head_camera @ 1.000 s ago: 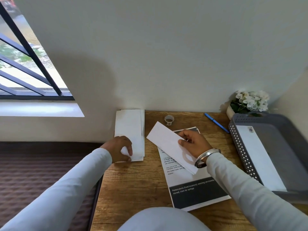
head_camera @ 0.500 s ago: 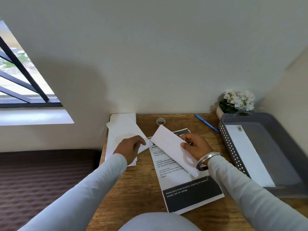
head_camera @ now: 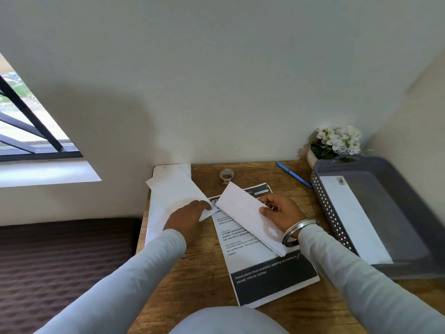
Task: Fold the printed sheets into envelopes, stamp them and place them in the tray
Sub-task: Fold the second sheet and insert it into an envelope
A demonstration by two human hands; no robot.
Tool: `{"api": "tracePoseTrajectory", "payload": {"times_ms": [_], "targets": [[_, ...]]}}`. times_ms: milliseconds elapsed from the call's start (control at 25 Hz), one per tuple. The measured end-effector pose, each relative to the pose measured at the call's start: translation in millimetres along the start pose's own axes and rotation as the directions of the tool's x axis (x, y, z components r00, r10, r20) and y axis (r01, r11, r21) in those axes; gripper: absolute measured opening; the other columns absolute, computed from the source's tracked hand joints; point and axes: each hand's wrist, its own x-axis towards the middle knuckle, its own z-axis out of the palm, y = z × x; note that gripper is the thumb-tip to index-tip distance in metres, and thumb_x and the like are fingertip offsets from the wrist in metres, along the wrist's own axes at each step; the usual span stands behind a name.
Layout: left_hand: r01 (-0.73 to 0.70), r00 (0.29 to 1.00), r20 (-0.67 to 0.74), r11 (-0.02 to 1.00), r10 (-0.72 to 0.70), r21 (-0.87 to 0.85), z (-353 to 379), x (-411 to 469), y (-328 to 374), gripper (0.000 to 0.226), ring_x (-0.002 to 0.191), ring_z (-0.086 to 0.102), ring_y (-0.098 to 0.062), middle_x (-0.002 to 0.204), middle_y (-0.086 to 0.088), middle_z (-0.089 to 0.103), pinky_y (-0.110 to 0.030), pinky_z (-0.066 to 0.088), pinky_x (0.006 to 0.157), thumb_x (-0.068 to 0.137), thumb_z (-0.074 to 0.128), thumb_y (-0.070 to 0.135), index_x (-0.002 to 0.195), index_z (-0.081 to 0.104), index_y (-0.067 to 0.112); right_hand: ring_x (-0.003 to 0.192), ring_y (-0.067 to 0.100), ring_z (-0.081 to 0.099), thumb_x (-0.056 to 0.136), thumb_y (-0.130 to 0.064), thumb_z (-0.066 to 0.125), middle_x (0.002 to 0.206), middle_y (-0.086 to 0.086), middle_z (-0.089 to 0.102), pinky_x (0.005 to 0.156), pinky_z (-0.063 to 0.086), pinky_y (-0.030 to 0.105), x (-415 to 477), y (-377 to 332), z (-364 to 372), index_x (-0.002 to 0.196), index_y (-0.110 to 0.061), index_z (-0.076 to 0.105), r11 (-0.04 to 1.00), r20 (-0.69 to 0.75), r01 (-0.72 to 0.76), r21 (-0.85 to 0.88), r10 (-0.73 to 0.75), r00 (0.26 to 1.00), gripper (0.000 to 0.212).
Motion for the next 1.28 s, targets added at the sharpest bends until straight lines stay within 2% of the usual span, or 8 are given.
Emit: {"api": "tracePoseTrajectory", "payload": {"times_ms": [240,360,560,720,960,1120,1200,1280], "targets": [[-0.012,1.0,-0.027,0.997,0.014,0.08,-2,-11,3,0.033,0.125,0.055,-0.023,0.142,0.006,0.054,-0.036,0.042,0.109,0.104,0.048,0.035,0.135,0.042,0.039,0.093,0.011,0.063,0.092,-0.012,0.067,0.1,-0.009,0.068,0.088,0.052,0.033,-3,-3,0,0.102,-0.028,0.067,1.0,-0.006,0.01,0.025,-0.009,1.0,0.019],[0.038,0.999,-0.016,0.999,-0.038,0.009,0,-12,1,0.037,0.128,0.052,-0.024,0.144,0.006,0.051,-0.037,0.04,0.112,0.102,0.053,0.029,0.136,0.041,0.04,0.094,0.012,0.064,0.091,-0.011,0.067,0.1,-0.008,0.069,0.088,0.052,0.032,-4,-2,1,0.102,-0.025,0.069,0.999,-0.014,-0.003,0.045,0.004,1.0,0.017],[-0.057,0.998,-0.007,0.995,0.058,0.079,1,-4,-10,0.05,0.123,0.055,-0.022,0.14,0.0,0.056,-0.038,0.047,0.102,0.096,0.052,0.012,0.144,0.045,0.028,0.092,0.011,0.065,0.092,-0.012,0.067,0.098,-0.009,0.07,0.088,0.053,0.034,-5,-1,3,0.099,-0.028,0.068,0.999,0.007,0.011,0.051,-0.012,1.0,0.018],[0.041,0.998,-0.042,0.999,-0.04,0.022,4,-7,-10,0.035,0.128,0.054,-0.023,0.143,0.007,0.054,-0.038,0.041,0.112,0.104,0.045,0.035,0.139,0.045,0.041,0.091,0.011,0.066,0.092,-0.013,0.067,0.098,-0.008,0.072,0.087,0.054,0.035,-5,3,3,0.1,-0.026,0.07,0.999,0.006,0.002,0.038,-0.002,1.0,0.016],[0.008,0.999,-0.035,0.997,-0.005,0.079,4,-7,-10,0.037,0.132,0.051,-0.024,0.147,0.004,0.052,-0.036,0.037,0.113,0.105,0.04,0.035,0.143,0.044,0.038,0.094,0.01,0.064,0.093,-0.015,0.066,0.103,-0.008,0.071,0.088,0.054,0.035,-3,3,3,0.106,-0.023,0.07,1.0,0.016,-0.01,0.005,0.01,1.0,0.016],[0.001,1.0,0.001,0.998,-0.001,0.059,6,-6,-14,0.042,0.134,0.047,-0.022,0.148,0.009,0.049,-0.038,0.034,0.116,0.102,0.049,0.04,0.143,0.041,0.042,0.094,0.01,0.064,0.093,-0.014,0.066,0.103,-0.008,0.07,0.088,0.054,0.034,-2,1,5,0.106,-0.024,0.07,1.0,0.02,-0.008,0.027,0.007,1.0,0.017],[0.015,1.0,-0.005,1.0,-0.015,0.001,9,-4,-18,0.039,0.129,0.049,-0.019,0.143,0.012,0.052,-0.041,0.037,0.116,0.099,0.052,0.048,0.137,0.046,0.044,0.094,0.01,0.064,0.093,-0.012,0.066,0.101,-0.009,0.07,0.087,0.052,0.032,-3,-1,5,0.103,-0.026,0.069,0.999,0.017,-0.004,0.05,0.004,1.0,0.017],[-0.045,0.998,-0.046,0.998,0.046,0.033,10,1,-20,0.035,0.117,0.052,-0.013,0.137,0.014,0.056,-0.037,0.038,0.112,0.098,0.051,0.051,0.132,0.051,0.043,0.094,0.01,0.064,0.093,-0.012,0.066,0.101,-0.009,0.07,0.087,0.052,0.031,-3,-2,5,0.101,-0.027,0.068,0.998,0.018,0.0,0.055,-0.001,1.0,0.018]]}}
